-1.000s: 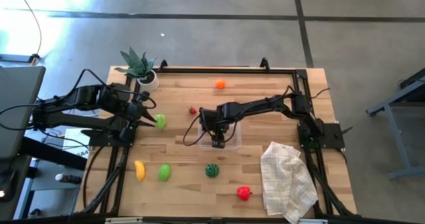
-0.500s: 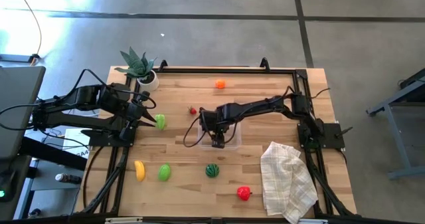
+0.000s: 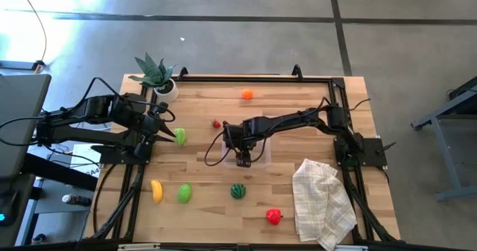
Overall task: Pick and placing Produce into tupperware
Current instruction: Put the yellow lemon into the transparent bin, then put the red apple into the transparent bin
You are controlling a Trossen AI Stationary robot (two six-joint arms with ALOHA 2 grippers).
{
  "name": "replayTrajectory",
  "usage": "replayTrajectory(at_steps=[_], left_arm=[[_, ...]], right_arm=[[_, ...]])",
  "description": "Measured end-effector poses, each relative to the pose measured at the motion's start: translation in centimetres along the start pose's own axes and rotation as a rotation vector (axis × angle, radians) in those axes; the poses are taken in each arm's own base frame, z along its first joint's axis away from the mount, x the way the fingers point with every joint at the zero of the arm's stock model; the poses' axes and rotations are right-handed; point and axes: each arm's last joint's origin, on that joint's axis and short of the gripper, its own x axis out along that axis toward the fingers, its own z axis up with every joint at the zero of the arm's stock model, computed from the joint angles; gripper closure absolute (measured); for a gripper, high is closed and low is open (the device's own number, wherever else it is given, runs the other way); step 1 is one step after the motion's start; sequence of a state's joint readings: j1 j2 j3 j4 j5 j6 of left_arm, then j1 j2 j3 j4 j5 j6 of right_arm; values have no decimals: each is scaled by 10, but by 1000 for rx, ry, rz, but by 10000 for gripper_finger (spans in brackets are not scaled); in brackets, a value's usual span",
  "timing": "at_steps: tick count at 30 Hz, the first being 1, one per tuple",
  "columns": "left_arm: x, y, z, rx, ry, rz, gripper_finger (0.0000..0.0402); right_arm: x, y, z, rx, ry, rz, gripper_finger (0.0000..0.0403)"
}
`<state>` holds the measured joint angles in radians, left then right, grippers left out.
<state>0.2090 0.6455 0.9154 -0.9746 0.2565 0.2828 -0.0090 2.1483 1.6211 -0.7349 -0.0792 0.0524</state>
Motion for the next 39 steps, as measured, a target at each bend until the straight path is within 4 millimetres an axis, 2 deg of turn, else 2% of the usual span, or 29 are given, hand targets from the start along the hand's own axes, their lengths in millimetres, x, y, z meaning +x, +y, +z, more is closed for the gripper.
replayTrajectory(at_steps=[5,14,20,27,33,39], left_arm=[[0,0,0,0,0,0,334],[0,0,0,0,0,0,334],[0,0,0,0,0,0,334],[0,0,0,0,0,0,334],[0,0,0,0,0,0,334],[0,0,0,0,0,0,334]], right_arm=[[0,-1,0,1,0,0,156],[0,-2,-1,48,11,1,155],[-13,-3,-5,57,42,-1,155],[-50,-1,-9,60,33,8,155],[-97,6,-14,98,-39,66,155],[-152,19,-31,85,-82,88,155]])
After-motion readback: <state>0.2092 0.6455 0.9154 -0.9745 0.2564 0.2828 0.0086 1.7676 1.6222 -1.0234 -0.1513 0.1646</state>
